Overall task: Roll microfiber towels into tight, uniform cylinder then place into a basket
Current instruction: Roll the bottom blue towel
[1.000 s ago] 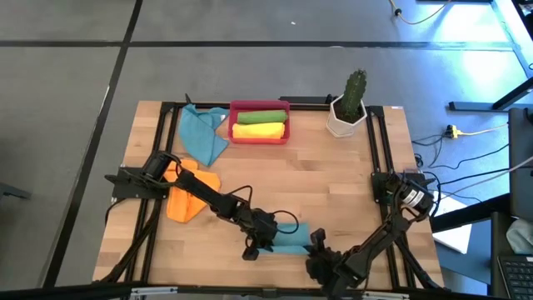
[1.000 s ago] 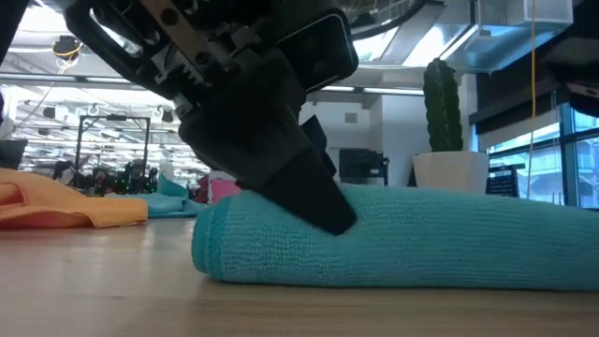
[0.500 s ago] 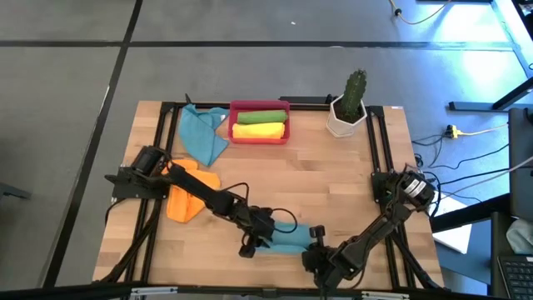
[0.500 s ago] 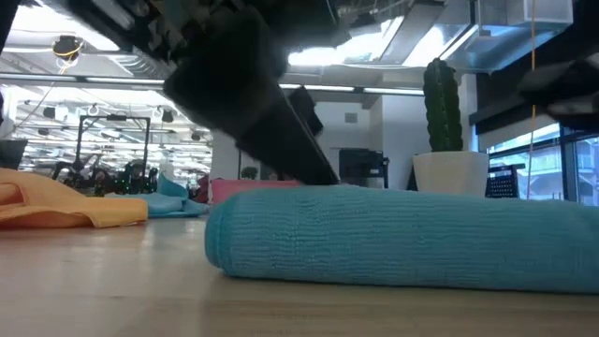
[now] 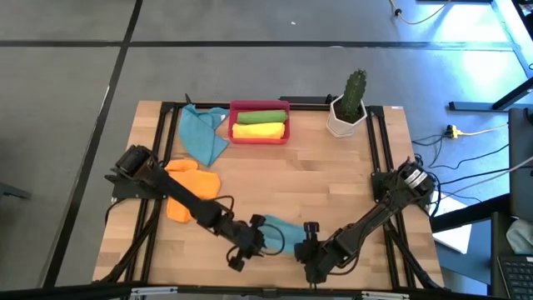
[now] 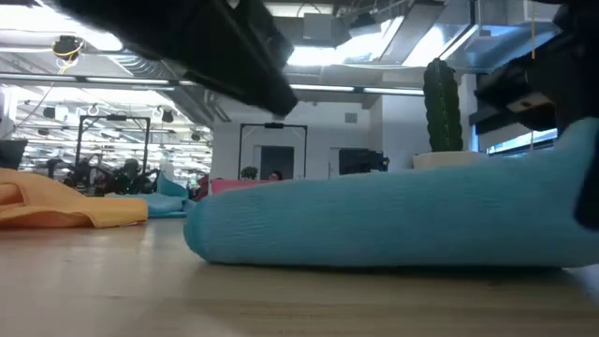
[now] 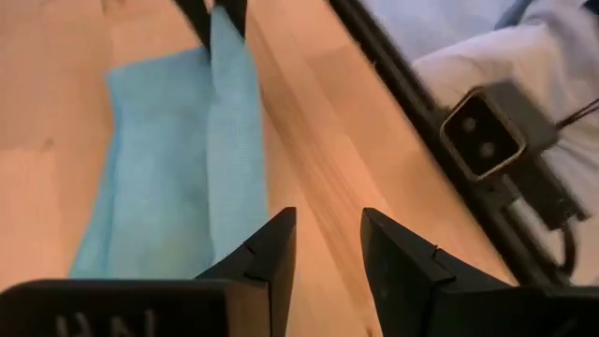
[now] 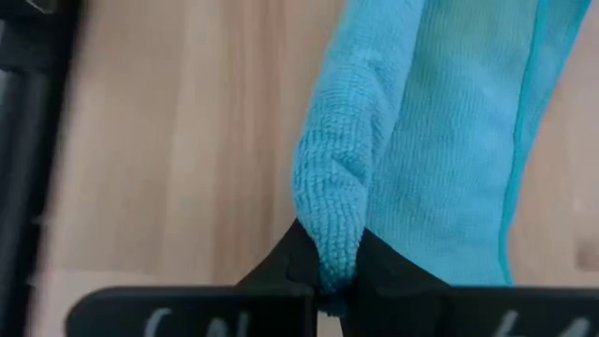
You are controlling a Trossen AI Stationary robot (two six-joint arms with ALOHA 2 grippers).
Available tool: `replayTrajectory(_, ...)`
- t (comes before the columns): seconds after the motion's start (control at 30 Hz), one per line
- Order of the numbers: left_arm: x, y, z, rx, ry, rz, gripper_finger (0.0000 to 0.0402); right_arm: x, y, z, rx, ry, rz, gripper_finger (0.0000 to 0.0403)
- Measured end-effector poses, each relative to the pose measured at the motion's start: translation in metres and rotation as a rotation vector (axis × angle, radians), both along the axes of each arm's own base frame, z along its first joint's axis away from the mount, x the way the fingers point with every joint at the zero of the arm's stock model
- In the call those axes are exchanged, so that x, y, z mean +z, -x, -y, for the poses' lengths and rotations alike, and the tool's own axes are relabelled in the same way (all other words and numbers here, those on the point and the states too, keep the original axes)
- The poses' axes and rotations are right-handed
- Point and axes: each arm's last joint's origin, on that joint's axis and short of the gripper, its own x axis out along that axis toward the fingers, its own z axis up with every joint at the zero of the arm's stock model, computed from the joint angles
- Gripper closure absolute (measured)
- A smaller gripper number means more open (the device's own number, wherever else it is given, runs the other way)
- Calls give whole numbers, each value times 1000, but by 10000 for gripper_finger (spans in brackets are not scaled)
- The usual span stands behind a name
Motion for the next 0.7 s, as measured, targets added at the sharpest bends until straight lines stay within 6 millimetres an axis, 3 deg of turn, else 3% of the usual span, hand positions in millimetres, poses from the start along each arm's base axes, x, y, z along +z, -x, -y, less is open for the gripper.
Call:
replayTrajectory(0.27, -2, 10, 13, 51, -94, 22, 289, -16, 13, 32, -37, -218, 67, 387)
replayTrajectory(0.53, -3, 10, 10, 80, -122, 18, 289, -45, 33, 63, -120, -534, 173, 388)
replayTrajectory(0.7, -2, 8, 8, 75, -128, 27, 289, -51, 44, 76, -141, -696, 256, 387)
